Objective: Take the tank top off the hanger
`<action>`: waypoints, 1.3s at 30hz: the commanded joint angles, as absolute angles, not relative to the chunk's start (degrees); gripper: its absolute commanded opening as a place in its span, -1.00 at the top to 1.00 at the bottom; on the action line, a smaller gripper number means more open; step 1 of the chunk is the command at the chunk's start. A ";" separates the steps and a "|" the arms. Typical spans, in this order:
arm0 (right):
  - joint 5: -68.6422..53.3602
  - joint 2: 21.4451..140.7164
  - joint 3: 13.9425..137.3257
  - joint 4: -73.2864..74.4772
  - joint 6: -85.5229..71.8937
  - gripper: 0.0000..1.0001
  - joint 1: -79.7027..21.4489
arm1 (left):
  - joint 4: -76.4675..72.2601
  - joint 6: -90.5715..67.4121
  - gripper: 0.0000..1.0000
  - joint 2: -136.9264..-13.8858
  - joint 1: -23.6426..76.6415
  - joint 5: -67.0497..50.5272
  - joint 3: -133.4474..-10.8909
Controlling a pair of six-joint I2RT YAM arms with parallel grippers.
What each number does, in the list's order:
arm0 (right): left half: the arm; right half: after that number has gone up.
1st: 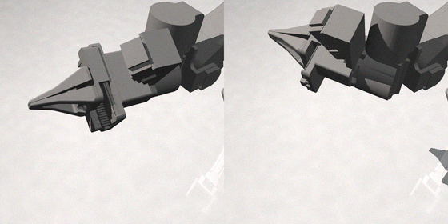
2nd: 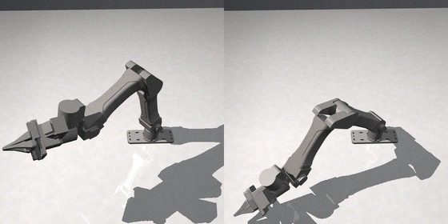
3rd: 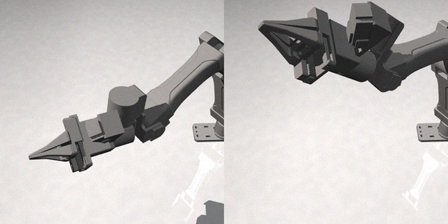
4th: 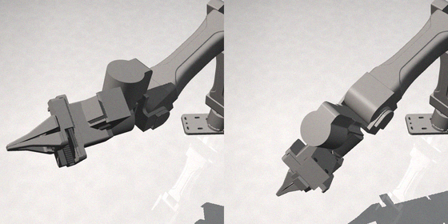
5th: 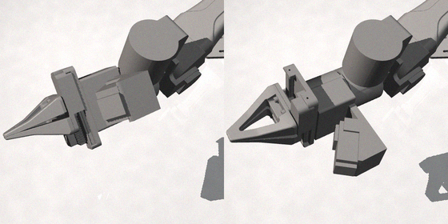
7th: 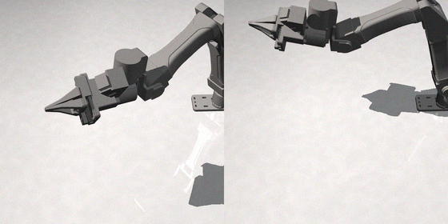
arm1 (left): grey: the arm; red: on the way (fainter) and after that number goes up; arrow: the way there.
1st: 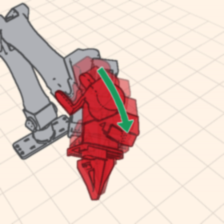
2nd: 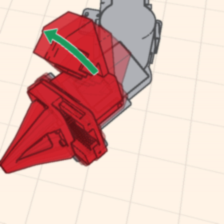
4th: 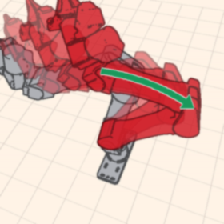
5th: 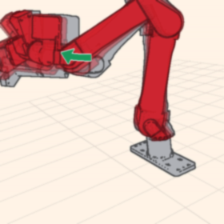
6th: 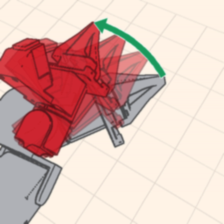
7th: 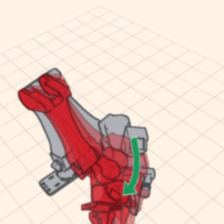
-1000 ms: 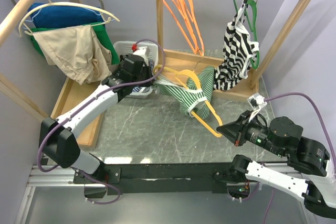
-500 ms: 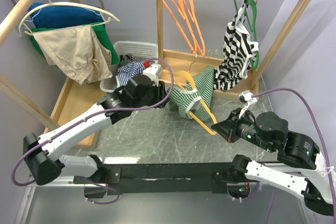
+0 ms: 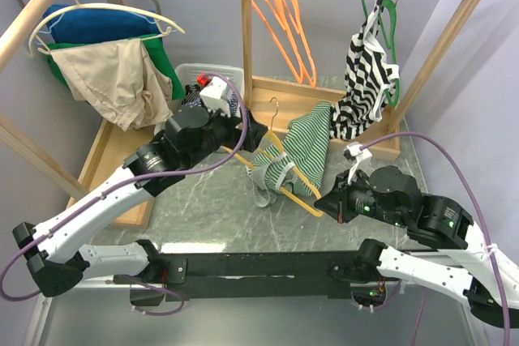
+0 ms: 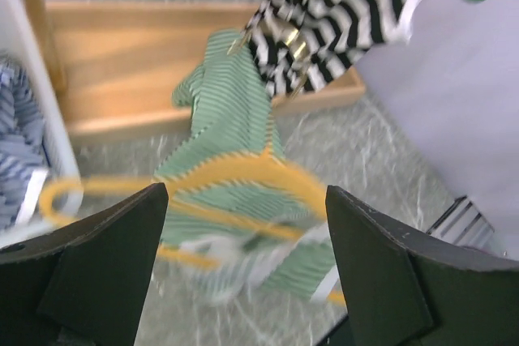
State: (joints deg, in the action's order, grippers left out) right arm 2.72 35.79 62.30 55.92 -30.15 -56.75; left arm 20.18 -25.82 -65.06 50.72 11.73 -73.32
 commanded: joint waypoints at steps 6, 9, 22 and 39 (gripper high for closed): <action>0.18 36.21 64.07 51.06 -28.39 1.00 -57.04 | 13.27 -20.65 -0.56 -71.10 50.80 6.59 -77.96; 0.18 36.04 64.42 50.80 -28.30 1.00 -56.95 | 12.83 -20.83 -0.40 -71.45 50.80 6.24 -77.08; -1.58 35.68 65.74 50.62 -27.95 1.00 -56.95 | 10.99 -21.53 -0.14 -74.88 50.71 4.92 -75.41; -1.93 35.42 65.48 50.54 -27.69 1.00 -57.04 | 10.37 -21.97 0.36 -76.29 50.80 5.98 -76.02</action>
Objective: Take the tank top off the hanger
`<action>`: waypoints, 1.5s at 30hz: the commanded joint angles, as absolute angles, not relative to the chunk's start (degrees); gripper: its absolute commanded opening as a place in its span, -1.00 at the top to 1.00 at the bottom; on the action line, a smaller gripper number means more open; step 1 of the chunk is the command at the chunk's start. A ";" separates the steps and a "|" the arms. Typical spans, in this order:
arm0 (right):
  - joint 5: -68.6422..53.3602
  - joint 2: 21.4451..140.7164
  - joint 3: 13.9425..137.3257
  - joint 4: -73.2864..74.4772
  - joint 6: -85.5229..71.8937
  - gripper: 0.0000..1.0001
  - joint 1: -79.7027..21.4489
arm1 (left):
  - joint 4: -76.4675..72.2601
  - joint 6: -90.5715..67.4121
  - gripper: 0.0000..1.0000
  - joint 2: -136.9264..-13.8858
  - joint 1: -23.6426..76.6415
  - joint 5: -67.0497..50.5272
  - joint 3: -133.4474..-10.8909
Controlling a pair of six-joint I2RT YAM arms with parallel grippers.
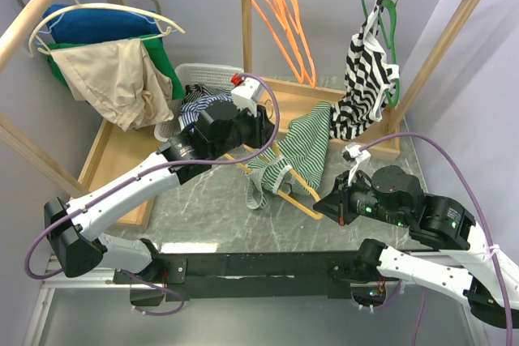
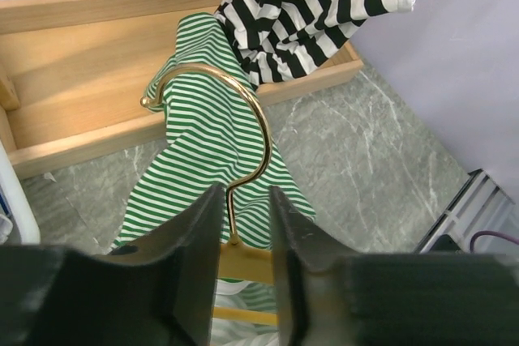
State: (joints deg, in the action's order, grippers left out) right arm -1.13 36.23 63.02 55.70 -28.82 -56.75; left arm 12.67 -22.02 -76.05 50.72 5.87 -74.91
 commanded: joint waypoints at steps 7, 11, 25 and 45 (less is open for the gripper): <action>-1.67 35.16 65.30 50.45 -27.60 1.00 -56.95 | 10.46 -22.41 0.97 -76.20 50.71 6.59 -75.59; -1.23 35.33 64.69 50.45 -27.68 1.00 -57.04 | 10.99 -22.06 0.98 -75.94 50.80 7.21 -75.94; 16.35 40.16 71.63 52.83 -35.86 0.07 -57.04 | 14.06 -23.73 0.98 -76.02 50.89 15.02 -76.28; 33.66 51.24 64.34 41.14 -50.45 0.08 -65.65 | 21.53 -31.29 0.98 -82.36 53.44 27.86 -85.25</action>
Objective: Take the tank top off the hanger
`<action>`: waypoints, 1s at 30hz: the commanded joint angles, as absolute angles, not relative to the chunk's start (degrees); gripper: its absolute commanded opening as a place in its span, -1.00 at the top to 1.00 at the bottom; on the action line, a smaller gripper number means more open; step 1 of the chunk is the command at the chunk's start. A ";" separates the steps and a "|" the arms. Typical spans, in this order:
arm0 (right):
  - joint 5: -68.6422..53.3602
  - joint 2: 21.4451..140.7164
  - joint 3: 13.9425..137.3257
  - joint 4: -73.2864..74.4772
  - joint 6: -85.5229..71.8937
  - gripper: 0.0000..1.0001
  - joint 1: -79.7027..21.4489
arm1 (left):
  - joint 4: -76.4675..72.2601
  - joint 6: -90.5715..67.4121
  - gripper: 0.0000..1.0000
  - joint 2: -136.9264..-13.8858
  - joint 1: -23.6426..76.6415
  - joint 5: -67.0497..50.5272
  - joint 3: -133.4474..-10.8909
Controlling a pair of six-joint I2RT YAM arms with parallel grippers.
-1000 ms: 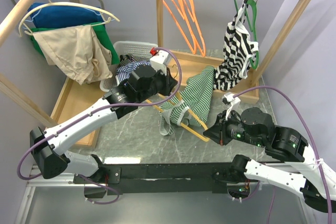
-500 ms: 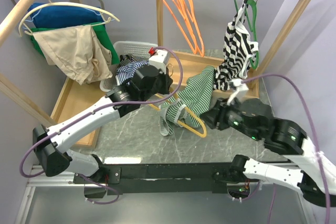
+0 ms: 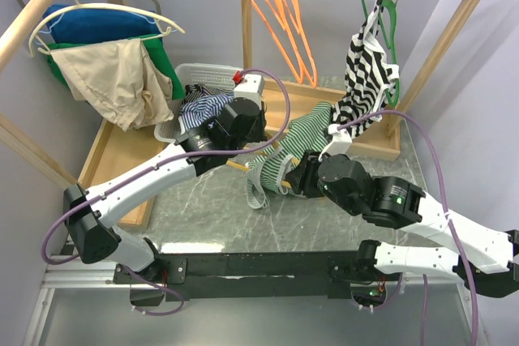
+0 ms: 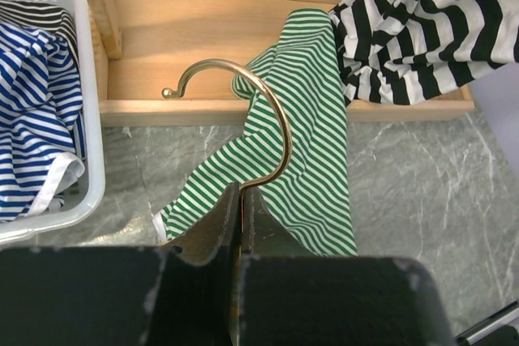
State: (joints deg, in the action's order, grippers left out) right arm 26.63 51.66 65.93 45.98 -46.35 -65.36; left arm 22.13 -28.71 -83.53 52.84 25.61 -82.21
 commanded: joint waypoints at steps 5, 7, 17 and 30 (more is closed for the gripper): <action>35.34 53.00 61.88 35.61 -49.75 0.09 -65.74 | 21.62 -31.73 0.98 -81.39 53.79 26.90 -85.08; 36.73 53.52 61.44 33.93 -50.18 0.10 -65.65 | 21.45 -31.90 0.98 -81.04 53.79 26.63 -84.64; 40.16 56.08 60.56 31.47 -47.81 0.19 -64.52 | 20.22 -32.70 0.98 -79.10 53.96 24.44 -82.44; 38.85 58.18 61.79 31.91 -46.84 0.46 -61.61 | 18.28 -32.17 0.98 -77.96 53.88 22.76 -80.33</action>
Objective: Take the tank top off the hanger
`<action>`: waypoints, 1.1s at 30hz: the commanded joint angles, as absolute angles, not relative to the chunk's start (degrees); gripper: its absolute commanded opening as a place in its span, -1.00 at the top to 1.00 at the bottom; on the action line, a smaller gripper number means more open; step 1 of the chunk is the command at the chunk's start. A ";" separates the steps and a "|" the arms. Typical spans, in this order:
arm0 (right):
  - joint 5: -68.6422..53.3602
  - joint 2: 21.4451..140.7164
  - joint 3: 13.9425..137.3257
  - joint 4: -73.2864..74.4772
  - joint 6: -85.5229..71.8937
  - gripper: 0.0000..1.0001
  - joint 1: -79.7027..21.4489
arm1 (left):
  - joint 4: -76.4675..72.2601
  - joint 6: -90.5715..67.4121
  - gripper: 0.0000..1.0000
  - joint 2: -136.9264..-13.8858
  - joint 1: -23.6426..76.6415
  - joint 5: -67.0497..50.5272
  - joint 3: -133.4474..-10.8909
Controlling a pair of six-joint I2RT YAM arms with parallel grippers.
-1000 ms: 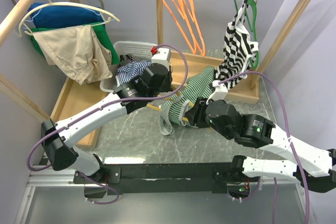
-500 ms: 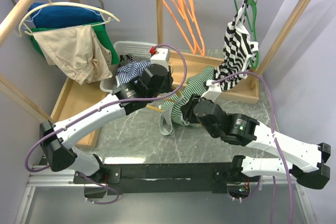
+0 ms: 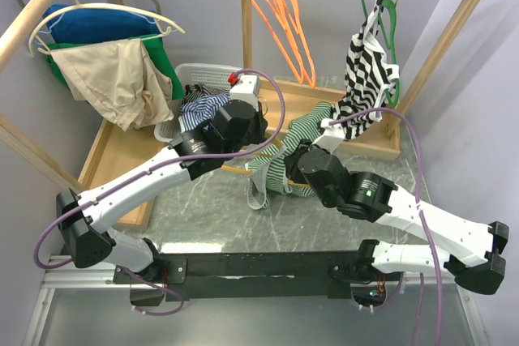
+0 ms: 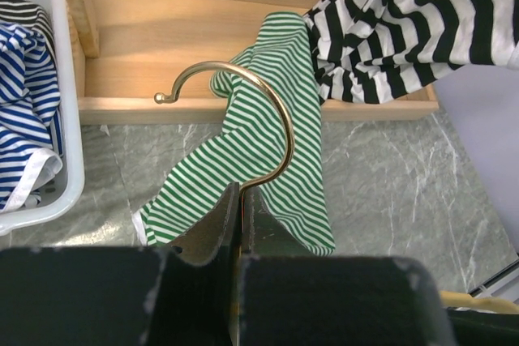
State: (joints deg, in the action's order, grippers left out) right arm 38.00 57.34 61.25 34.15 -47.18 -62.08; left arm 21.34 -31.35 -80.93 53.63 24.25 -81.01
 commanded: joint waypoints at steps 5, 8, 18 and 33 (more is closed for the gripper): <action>37.36 58.01 60.91 29.88 -45.44 0.82 -61.52 | 17.84 -31.82 0.98 -77.87 53.96 22.24 -80.16; 37.18 57.83 61.08 30.14 -45.09 1.00 -61.44 | 17.84 -31.64 0.98 -77.96 53.96 22.15 -80.16; 42.44 44.23 63.01 39.35 -47.28 1.00 -61.52 | 20.91 -28.66 0.98 -76.73 53.88 27.94 -79.28; 21.19 37.70 56.26 49.58 -47.29 1.00 -61.87 | 27.68 -25.84 0.98 -68.65 51.16 41.48 -78.49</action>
